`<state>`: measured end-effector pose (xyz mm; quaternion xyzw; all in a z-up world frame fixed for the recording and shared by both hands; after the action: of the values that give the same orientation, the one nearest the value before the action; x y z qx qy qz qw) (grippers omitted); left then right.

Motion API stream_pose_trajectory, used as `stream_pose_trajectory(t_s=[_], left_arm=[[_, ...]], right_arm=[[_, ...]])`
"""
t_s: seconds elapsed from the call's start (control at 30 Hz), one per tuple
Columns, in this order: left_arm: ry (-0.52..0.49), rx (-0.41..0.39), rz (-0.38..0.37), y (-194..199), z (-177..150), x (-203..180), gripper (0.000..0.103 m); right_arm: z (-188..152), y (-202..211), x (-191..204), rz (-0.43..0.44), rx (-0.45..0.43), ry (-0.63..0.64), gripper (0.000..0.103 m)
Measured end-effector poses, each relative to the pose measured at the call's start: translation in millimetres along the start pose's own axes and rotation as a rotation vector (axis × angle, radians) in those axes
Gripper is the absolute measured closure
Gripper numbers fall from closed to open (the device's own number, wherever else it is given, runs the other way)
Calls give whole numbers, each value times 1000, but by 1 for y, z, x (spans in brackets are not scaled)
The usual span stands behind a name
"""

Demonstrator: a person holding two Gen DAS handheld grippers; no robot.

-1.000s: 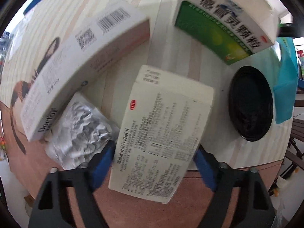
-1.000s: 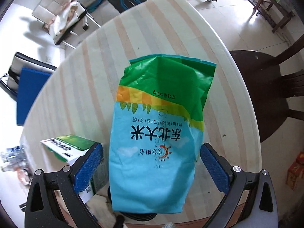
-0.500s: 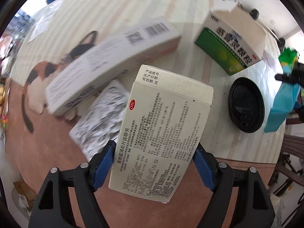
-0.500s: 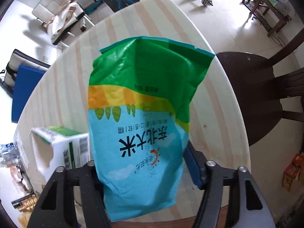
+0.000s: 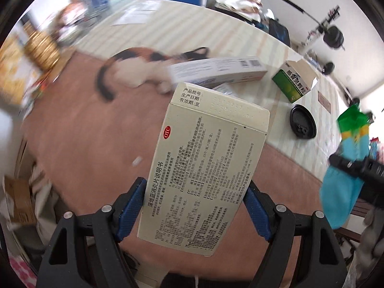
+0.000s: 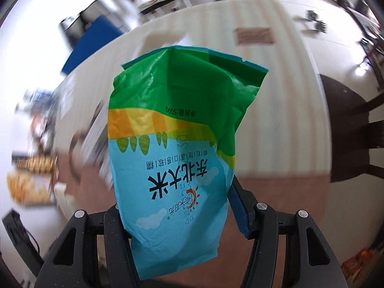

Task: Collect trash
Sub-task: 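Grasp the cream medicine box with left tool while right tool grasps the blue-green rice bag, then carry both items over the trash bin and open both tools to drop them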

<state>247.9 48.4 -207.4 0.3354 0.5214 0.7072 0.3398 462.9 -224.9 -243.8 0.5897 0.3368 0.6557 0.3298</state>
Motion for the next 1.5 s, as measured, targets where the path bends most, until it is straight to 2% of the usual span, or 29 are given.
stream_pose_trajectory(t_s=[0.17,0.33,0.37,0.47,0.57,0.63,0.73,0.93,0.97,1.0,1.07,1.1,1.2,1.23,1.27,1.4,1.5], left_arm=[[104,-2,-12,14,-75,67,25],[232,74,-16,-4,-161,145,25],[262,101,-16,-13,-179,161,25],[353,191,-32,-51,-224,200,25],[438,276,-76,-105,-259,227,25],[474,319,-118,-146,-276,237,25],[514,371,-163,-213,-295,244,25],[576,474,-224,-355,-322,249,22],[587,486,-222,-383,-326,249,9],[591,489,-221,-397,-328,250,2],[593,495,-201,-431,-331,250,0],[590,494,-186,-439,-334,252,0],[576,461,-97,-456,-339,258,0],[569,447,-53,-457,-339,259,0],[557,437,-2,-456,-342,261,0],[520,427,135,-440,-362,262,0],[511,439,183,-424,-374,261,0]], right_arm=[[-116,-7,51,42,91,127,42],[-238,-49,88,75,228,234,42],[-250,-62,89,70,247,247,42],[-322,-100,96,54,345,294,42],[-383,-161,91,15,462,349,42],[-409,-198,83,-23,516,388,42],[-454,-273,50,-67,620,387,42],[-491,-409,-1,-108,698,370,42],[-494,-429,-8,-110,700,374,42],[-498,-450,-12,-118,707,386,42],[-498,-489,-20,-126,721,401,40],[-492,-506,-25,-132,725,401,38],[-472,-543,-28,-131,730,403,21],[-472,-551,-29,-143,719,421,8],[-470,-552,-31,-150,710,431,0],[-466,-548,-26,-206,653,533,0],[-464,-530,-18,-272,600,608,0]])
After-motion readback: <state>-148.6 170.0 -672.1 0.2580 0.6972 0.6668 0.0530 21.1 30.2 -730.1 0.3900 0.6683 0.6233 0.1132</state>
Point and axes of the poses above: each gripper's, at about its wrist camera, not at the fingertips, and y roughly against the way its jaws point, x to its left, z to its top, the point moved 1 cm from there along -y, roughly the way its jaws point, and after that the axes turned 12 degrees about z, right-handed, at the moved point
